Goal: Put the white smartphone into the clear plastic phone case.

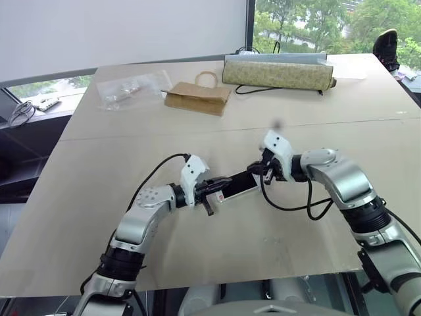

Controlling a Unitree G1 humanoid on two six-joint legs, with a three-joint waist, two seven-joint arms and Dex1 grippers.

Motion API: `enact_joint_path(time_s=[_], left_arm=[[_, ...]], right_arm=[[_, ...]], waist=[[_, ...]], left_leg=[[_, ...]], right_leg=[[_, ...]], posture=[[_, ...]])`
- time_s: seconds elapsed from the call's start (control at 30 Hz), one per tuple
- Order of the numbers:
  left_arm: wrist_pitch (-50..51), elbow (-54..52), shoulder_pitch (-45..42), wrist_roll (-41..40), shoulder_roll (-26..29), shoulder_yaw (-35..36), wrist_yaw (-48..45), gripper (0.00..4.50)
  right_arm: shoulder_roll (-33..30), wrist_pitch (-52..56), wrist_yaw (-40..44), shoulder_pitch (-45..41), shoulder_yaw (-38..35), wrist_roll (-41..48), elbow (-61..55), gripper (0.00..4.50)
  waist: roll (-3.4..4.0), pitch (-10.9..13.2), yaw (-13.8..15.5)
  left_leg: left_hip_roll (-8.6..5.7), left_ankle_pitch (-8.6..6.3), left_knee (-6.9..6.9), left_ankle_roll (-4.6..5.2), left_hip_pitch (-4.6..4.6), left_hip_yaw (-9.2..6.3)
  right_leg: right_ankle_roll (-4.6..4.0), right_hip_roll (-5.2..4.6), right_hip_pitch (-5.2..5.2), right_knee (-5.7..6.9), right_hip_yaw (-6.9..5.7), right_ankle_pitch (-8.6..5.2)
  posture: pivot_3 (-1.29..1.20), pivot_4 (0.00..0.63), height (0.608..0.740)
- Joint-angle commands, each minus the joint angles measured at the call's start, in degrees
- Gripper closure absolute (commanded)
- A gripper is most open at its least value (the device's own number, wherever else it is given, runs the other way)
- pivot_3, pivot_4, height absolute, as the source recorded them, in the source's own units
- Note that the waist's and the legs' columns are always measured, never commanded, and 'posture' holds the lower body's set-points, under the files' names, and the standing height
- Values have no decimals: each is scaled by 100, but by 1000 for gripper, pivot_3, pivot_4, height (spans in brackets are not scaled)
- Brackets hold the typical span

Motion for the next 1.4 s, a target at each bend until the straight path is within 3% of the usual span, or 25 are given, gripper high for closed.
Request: enact_joint_path(time_s=[0.03,0.33,0.73,0.93,1.1,1.4], left_arm=[[-85,-276,-49,-162,-46,152,-30,4473],[-26,-476,171,-262,152,508,24,4473],[-87,-408,297,-57,246,388,7,4473],[124,-645,569,-249,794,809,-208,4473],[142,-738,703,-67,1078,586,-341,4473],[361,-691,469,299,844,18,-75,4473]], right_arm=[[-121,-142,-286,-173,-103,-184,-70,4500],[-497,6,-484,0,-68,-297,-377,4500],[-682,138,-170,150,303,-163,-761,4500],[-735,159,-121,171,416,-140,-874,4500],[-764,131,-94,177,478,-158,-888,4500],[-794,166,-78,196,618,-175,-1010,4500]], waist=[[-1,6,9],[-6,24,-7],[-9,35,7],[-9,39,3],[-11,42,19],[-10,43,22]], left_leg=[[0,0,-1,0,-1,0],[-1,0,-2,0,-1,2],[-2,-1,-1,1,-1,2],[0,0,-3,1,-2,2],[-2,-1,-2,1,-3,4],[-2,-1,-3,1,-2,3]], right_leg=[[0,-1,0,-2,0,0],[0,0,-1,0,3,0],[0,0,0,0,2,0],[0,0,-5,3,3,0],[0,-3,-3,-1,3,0],[0,-2,-4,3,3,0]], posture=[[0,150,740],[0,150,740],[0,150,740],[0,150,740],[0,150,740],[0,150,740]])
